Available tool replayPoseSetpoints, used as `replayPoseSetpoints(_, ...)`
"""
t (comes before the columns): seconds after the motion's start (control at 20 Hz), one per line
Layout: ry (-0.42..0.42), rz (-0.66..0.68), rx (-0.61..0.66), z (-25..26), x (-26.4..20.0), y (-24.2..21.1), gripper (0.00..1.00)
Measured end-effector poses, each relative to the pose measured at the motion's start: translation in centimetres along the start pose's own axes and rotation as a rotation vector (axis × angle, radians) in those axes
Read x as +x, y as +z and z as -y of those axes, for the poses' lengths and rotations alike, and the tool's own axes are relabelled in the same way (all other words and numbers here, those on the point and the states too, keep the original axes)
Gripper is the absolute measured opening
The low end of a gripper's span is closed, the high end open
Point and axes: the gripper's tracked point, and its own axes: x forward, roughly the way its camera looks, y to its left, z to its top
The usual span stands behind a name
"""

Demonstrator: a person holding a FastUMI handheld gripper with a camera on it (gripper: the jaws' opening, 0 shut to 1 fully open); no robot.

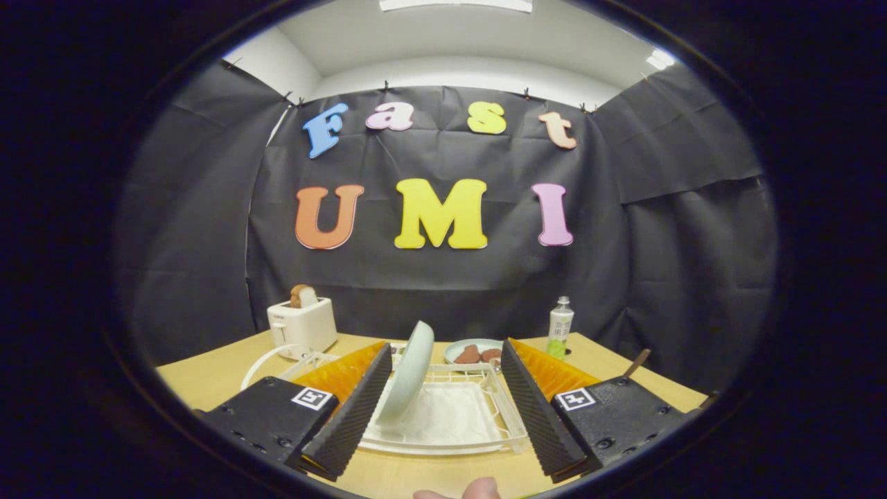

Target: Take the plate from the dish rack, then take the spoon from the basket and place it into the plate.

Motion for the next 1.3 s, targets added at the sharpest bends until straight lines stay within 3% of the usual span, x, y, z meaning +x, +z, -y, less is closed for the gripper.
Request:
replayPoseSetpoints(0.2,0.024,-0.081,0.010,-2.2,4.1,-1.5,1.00)
replayPoseSetpoints(0.65,-0.012,-0.180,0.032,-2.9,8.8,-3.9,1.00)
replayPoseSetpoints(0.85,-0.046,-0.184,0.052,-2.7,9.7,-3.9,0.86)
replayPoseSetpoints(1.2,-0.147,-0.194,0.086,-1.6,9.8,-3.8,0.39)
replayPoseSetpoints(1.3,-0.170,-0.186,0.081,-1.7,9.6,-2.9,0.35)
